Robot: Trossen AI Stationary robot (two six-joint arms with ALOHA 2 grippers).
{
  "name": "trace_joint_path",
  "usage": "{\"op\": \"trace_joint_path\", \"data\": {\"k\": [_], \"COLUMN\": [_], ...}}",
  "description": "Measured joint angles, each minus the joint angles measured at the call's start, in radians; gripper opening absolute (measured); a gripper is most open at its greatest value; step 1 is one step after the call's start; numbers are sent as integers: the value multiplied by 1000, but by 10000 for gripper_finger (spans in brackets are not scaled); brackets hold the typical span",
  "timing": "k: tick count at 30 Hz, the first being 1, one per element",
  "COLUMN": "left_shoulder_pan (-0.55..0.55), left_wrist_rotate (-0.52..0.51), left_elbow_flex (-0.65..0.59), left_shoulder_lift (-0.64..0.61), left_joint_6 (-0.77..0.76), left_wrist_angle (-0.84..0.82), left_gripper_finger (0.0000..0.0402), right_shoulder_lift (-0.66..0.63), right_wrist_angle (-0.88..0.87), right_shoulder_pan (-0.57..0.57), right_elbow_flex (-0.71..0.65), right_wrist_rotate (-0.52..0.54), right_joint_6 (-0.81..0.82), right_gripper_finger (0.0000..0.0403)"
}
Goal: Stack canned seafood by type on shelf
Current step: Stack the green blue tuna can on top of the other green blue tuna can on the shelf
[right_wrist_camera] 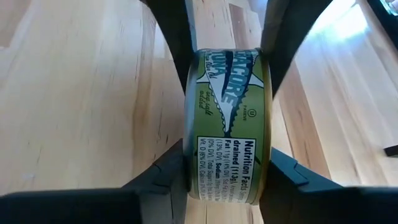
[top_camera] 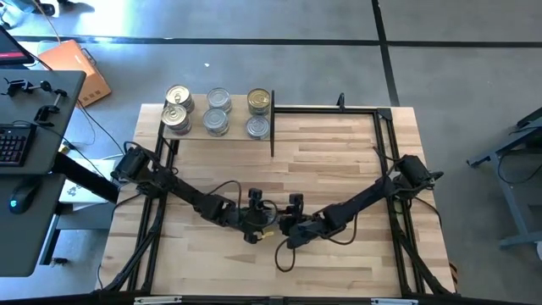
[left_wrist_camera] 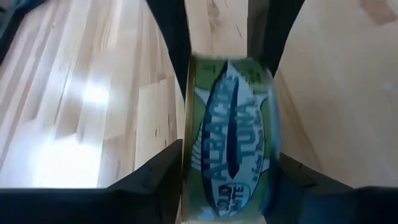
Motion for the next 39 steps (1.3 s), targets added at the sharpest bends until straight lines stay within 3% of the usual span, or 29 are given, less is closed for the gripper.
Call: {"op": "trace_joint_path", "data": {"k": [11,26,28,33,39], "left_shoulder_pan": [-1,-47,-47,-57,-109], "left_wrist_rotate": [1,-71,-75,-127,-342], "left_elbow_flex": [2,25,40,94,188], "left_shoulder_lift": [0,0,0,0,-5], "left_joint_6": [99,160,155,126,106], "left_wrist_angle": [93,64,32,-123,-389], "left_gripper_finger": [207,144,127,126,126], "right_shoulder_lift": [-1,-2,-2,-25,-109], "right_wrist_angle": [-16,-26,-29,-110,-338], "right_shoulder_pan": [-24,-22,-21,-24,-10], "right_elbow_flex": [0,2,2,-1,0], "right_wrist_rotate": [-9,-17,-14,-17,30], "right_joint_6": [52,72,78,127,357], "right_gripper_finger": [123,123,140,231,261]}}
